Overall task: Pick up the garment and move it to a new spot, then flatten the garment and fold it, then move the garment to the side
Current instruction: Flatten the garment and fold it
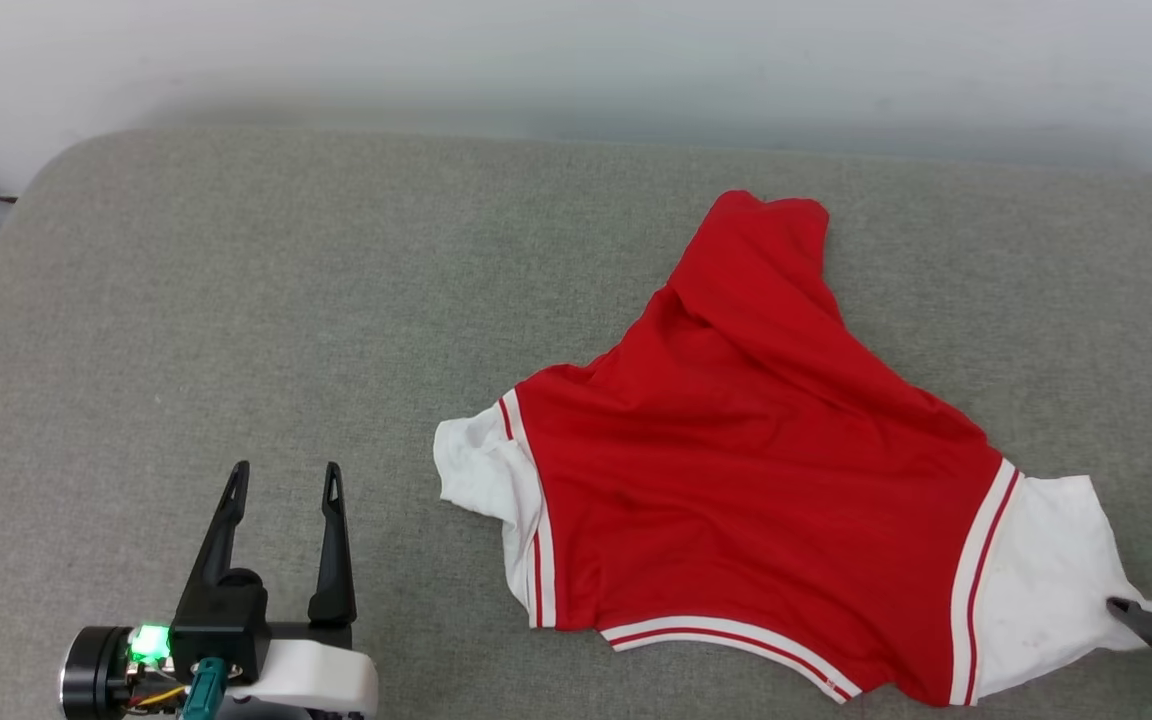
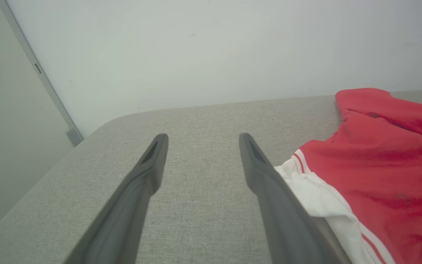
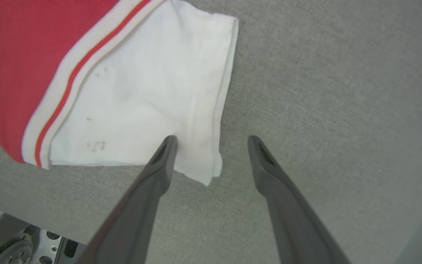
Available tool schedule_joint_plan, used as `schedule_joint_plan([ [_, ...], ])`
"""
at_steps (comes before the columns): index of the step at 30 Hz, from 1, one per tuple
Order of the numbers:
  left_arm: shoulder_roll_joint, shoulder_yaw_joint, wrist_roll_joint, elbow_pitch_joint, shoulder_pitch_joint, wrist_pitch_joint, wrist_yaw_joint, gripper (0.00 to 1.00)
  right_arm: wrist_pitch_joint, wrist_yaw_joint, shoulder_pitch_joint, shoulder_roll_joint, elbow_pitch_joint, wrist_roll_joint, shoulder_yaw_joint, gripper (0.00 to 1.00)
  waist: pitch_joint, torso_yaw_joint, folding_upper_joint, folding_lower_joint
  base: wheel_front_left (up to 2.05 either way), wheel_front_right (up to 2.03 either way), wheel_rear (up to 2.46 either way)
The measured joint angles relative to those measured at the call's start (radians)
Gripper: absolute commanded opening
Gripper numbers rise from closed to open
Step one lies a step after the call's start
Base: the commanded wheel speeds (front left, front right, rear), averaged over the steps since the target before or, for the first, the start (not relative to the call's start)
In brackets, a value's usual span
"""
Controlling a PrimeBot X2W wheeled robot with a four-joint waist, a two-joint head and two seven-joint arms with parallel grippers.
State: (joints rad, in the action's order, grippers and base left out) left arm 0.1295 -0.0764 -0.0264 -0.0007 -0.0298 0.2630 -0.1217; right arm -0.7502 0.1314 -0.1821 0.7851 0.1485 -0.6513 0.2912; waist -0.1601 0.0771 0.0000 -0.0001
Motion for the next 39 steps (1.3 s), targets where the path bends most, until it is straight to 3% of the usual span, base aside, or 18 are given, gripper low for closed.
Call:
schedule_joint_plan([
  [6, -0.004, -0.004, 0.0, 0.001, 0.026, 0.0, 0.0, 1.0, 0.002, 0.0, 0.002, -0.048, 0.09, 0.02, 0.016, 1.0, -0.045, 0.021, 0.0, 0.0, 0.0, 0.0, 0.0],
  [13, -0.007, -0.001, -0.003, 0.006, 0.039, 0.0, -0.002, 1.0, 0.047, -0.002, -0.019, -0.05, 0.144, 0.006, 0.067, 1.0, -0.066, 0.033, 0.0, -0.0001, 0.0, 0.0, 0.0],
  [14, -0.007, 0.0, -0.003, 0.008, 0.039, 0.0, -0.003, 1.0, 0.063, -0.002, -0.023, -0.05, 0.146, 0.002, 0.075, 0.42, -0.063, 0.031, 0.0, -0.0001, 0.0, 0.0, 0.0],
  [15, -0.007, 0.001, -0.003, 0.01, 0.039, 0.0, -0.003, 1.0, 0.084, -0.002, -0.026, -0.051, 0.146, 0.0, 0.081, 0.13, -0.058, 0.029, 0.0, -0.0001, 0.0, 0.0, 0.0],
  [16, -0.006, 0.003, -0.003, 0.012, 0.039, 0.0, -0.004, 1.0, 0.103, -0.002, -0.03, -0.052, 0.146, -0.003, 0.088, 0.0, -0.053, 0.026, 0.0, -0.0001, 0.0, 0.0, 0.0],
  [21, -0.004, 0.005, -0.003, 0.018, 0.033, 0.0, -0.006, 1.0, 0.221, 0.0, -0.06, -0.064, 0.112, -0.033, 0.085, 0.0, -0.022, 0.01, 0.0, 0.0002, 0.0, 0.0, 0.0],
  [26, -0.002, 0.008, -0.004, 0.02, 0.014, 0.0, -0.006, 1.0, 0.29, 0.0, -0.081, -0.042, -0.016, -0.048, 0.044, 0.0, 0.01, -0.005, 0.0, 0.0002, 0.0, 0.0, 0.0],
  [32, 0.0, 0.012, -0.005, 0.018, -0.007, 0.0, -0.01, 1.0, 0.291, 0.0, -0.057, -0.038, -0.218, -0.017, -0.031, 0.0, 0.039, -0.016, 0.0, 0.0002, 0.0, 0.0, 0.0],
  [39, 0.002, 0.014, -0.006, 0.013, -0.024, 0.0, -0.01, 1.0, 0.239, 0.0, 0.023, -0.108, -0.395, 0.04, -0.185, 0.0, 0.063, -0.02, 0.0, 0.0001, 0.0, 0.0, 0.0],
])
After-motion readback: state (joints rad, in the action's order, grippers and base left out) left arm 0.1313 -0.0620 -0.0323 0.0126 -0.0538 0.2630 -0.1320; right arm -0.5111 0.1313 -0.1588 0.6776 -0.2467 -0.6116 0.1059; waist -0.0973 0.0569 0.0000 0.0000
